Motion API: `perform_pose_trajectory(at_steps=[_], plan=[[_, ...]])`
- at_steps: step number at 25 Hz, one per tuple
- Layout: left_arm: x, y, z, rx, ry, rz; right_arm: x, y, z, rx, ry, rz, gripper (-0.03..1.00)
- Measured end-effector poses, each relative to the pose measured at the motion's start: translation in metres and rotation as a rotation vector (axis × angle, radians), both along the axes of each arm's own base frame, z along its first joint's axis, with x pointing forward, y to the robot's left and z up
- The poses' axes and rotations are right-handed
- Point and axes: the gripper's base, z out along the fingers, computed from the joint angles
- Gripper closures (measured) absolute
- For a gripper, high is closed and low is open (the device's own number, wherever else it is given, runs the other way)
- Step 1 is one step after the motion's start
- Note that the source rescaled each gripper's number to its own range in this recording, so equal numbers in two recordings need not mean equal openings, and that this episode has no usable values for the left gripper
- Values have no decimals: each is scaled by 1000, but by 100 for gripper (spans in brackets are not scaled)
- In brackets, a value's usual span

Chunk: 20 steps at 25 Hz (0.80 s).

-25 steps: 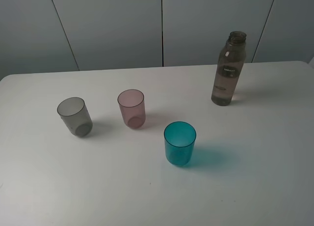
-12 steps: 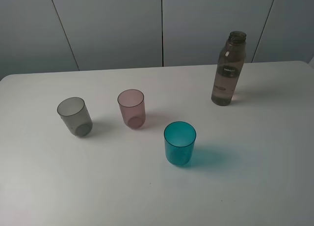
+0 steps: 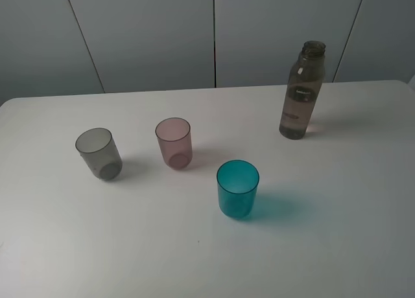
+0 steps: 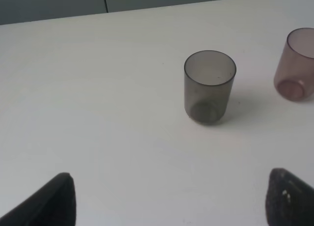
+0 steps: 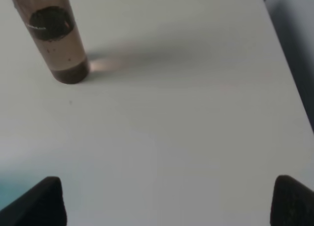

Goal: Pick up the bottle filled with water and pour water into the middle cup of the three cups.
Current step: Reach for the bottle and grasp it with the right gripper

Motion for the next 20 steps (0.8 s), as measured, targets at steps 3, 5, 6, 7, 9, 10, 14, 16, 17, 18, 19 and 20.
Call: perform_pose_trajectory(at_steps=[3,5,6,7,9,10,14,16,17,18,19,20], plan=[[0,0,0,0,0,0,25,2,-5,41,31,31,27],[0,0,0,0,0,0,40,1,-7,38,17,32,27],[0,0,0,0,0,0,48,0,-7,33,-1,31,27],[0,0,0,0,0,0,55,-1,-7,27,-24,32,27],[0,0,0,0,0,0,67,-2,-6,10,-73,39,27],[0,0,0,0,0,0,73,-1,-6,-8,-97,60,27],[0,0,0,0,0,0,94,17,-13,-64,-176,206,27],[0,0,0,0,0,0,103,29,-18,-93,-192,282,27],[0,0,0,0,0,0,107,36,-23,-104,-188,319,27],[0,0,0,0,0,0,112,41,-27,-106,-178,343,27],[0,0,0,0,0,0,115,45,-31,-105,-167,363,27],[0,0,0,0,0,0,120,49,-37,-105,-155,378,27]])
